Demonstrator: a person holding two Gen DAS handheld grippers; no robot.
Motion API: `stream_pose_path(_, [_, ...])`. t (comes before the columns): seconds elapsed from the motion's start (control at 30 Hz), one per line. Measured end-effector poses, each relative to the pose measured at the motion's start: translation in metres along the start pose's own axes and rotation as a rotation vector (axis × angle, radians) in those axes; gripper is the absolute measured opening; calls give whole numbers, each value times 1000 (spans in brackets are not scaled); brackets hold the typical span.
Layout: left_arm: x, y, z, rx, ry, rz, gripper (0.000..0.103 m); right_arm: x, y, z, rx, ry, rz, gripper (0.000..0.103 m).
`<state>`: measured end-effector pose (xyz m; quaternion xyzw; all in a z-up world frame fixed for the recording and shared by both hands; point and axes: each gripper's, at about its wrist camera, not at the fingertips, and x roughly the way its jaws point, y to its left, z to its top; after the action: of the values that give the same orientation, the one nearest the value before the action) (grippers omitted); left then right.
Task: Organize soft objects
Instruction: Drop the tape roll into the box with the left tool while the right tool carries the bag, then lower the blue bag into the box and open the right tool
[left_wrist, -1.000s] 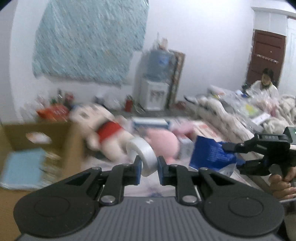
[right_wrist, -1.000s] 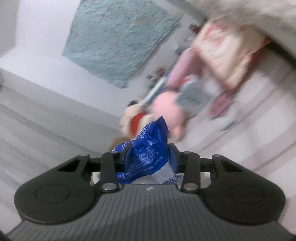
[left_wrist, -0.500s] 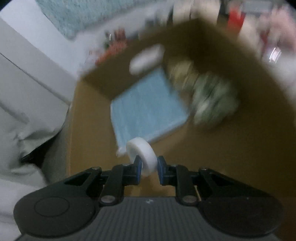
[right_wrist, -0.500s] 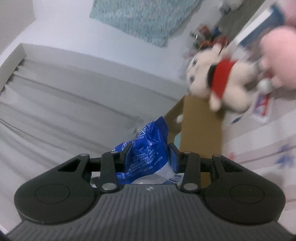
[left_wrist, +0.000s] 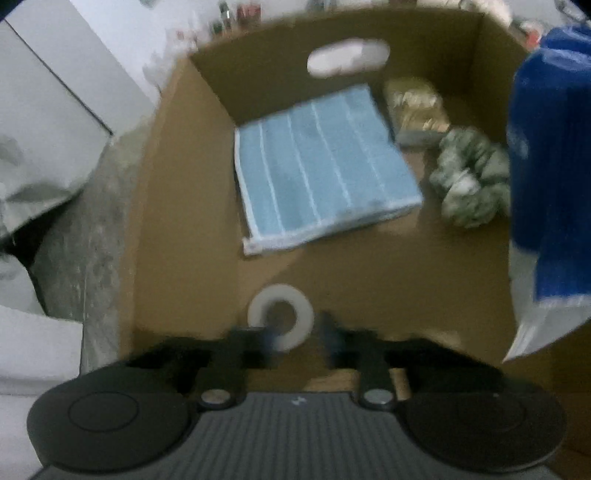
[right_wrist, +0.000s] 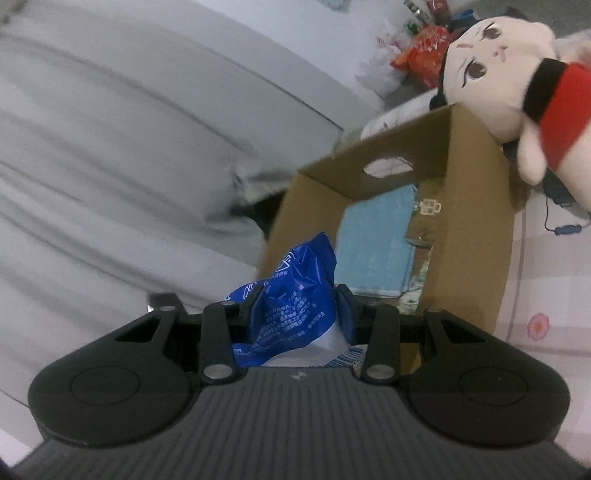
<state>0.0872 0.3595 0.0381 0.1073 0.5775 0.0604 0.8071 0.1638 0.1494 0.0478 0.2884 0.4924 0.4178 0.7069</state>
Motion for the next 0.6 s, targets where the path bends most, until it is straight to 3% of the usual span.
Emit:
stream_pose_path(0.1, [23,0,4,-1,65,5,4,17,5,3,-12,43,-50,39])
stream_pose_path(0.17, [29,3,4,-34,55,8,3,27,10,6,-35,71,-87,39])
stream_pose_path(0.27, [35,15,10,-78,42,95,3,44,22,9,-88,93,-136,39])
stream_pose_path(0.47, [27,12,5,-51,7,35,5,62,40,5,-141,150,-201,39])
stream_pose_path(0.6, [36,13,12,-85,64,14,2,60,41,0,-161,165,-227,39])
